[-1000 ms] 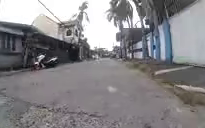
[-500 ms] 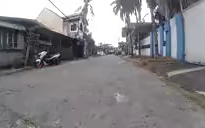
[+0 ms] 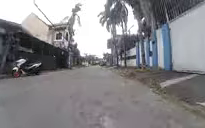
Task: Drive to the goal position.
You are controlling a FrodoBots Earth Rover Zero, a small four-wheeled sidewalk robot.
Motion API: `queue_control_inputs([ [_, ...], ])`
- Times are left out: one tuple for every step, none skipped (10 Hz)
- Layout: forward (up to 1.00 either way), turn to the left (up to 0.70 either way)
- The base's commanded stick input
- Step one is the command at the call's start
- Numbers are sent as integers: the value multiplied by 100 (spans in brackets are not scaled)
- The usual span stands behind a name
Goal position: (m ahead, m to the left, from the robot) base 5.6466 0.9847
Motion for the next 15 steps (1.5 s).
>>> queue_control_inputs([
  [100, 1],
  [100, 1],
  [100, 1],
  [100, 1],
  [100, 1],
  [100, 1],
  [100, 1],
  [100, 1],
  [100, 1],
  [100, 1],
  [100, 1],
  [100, -1],
  [100, -39],
  [100, -39],
  [100, -39],
])
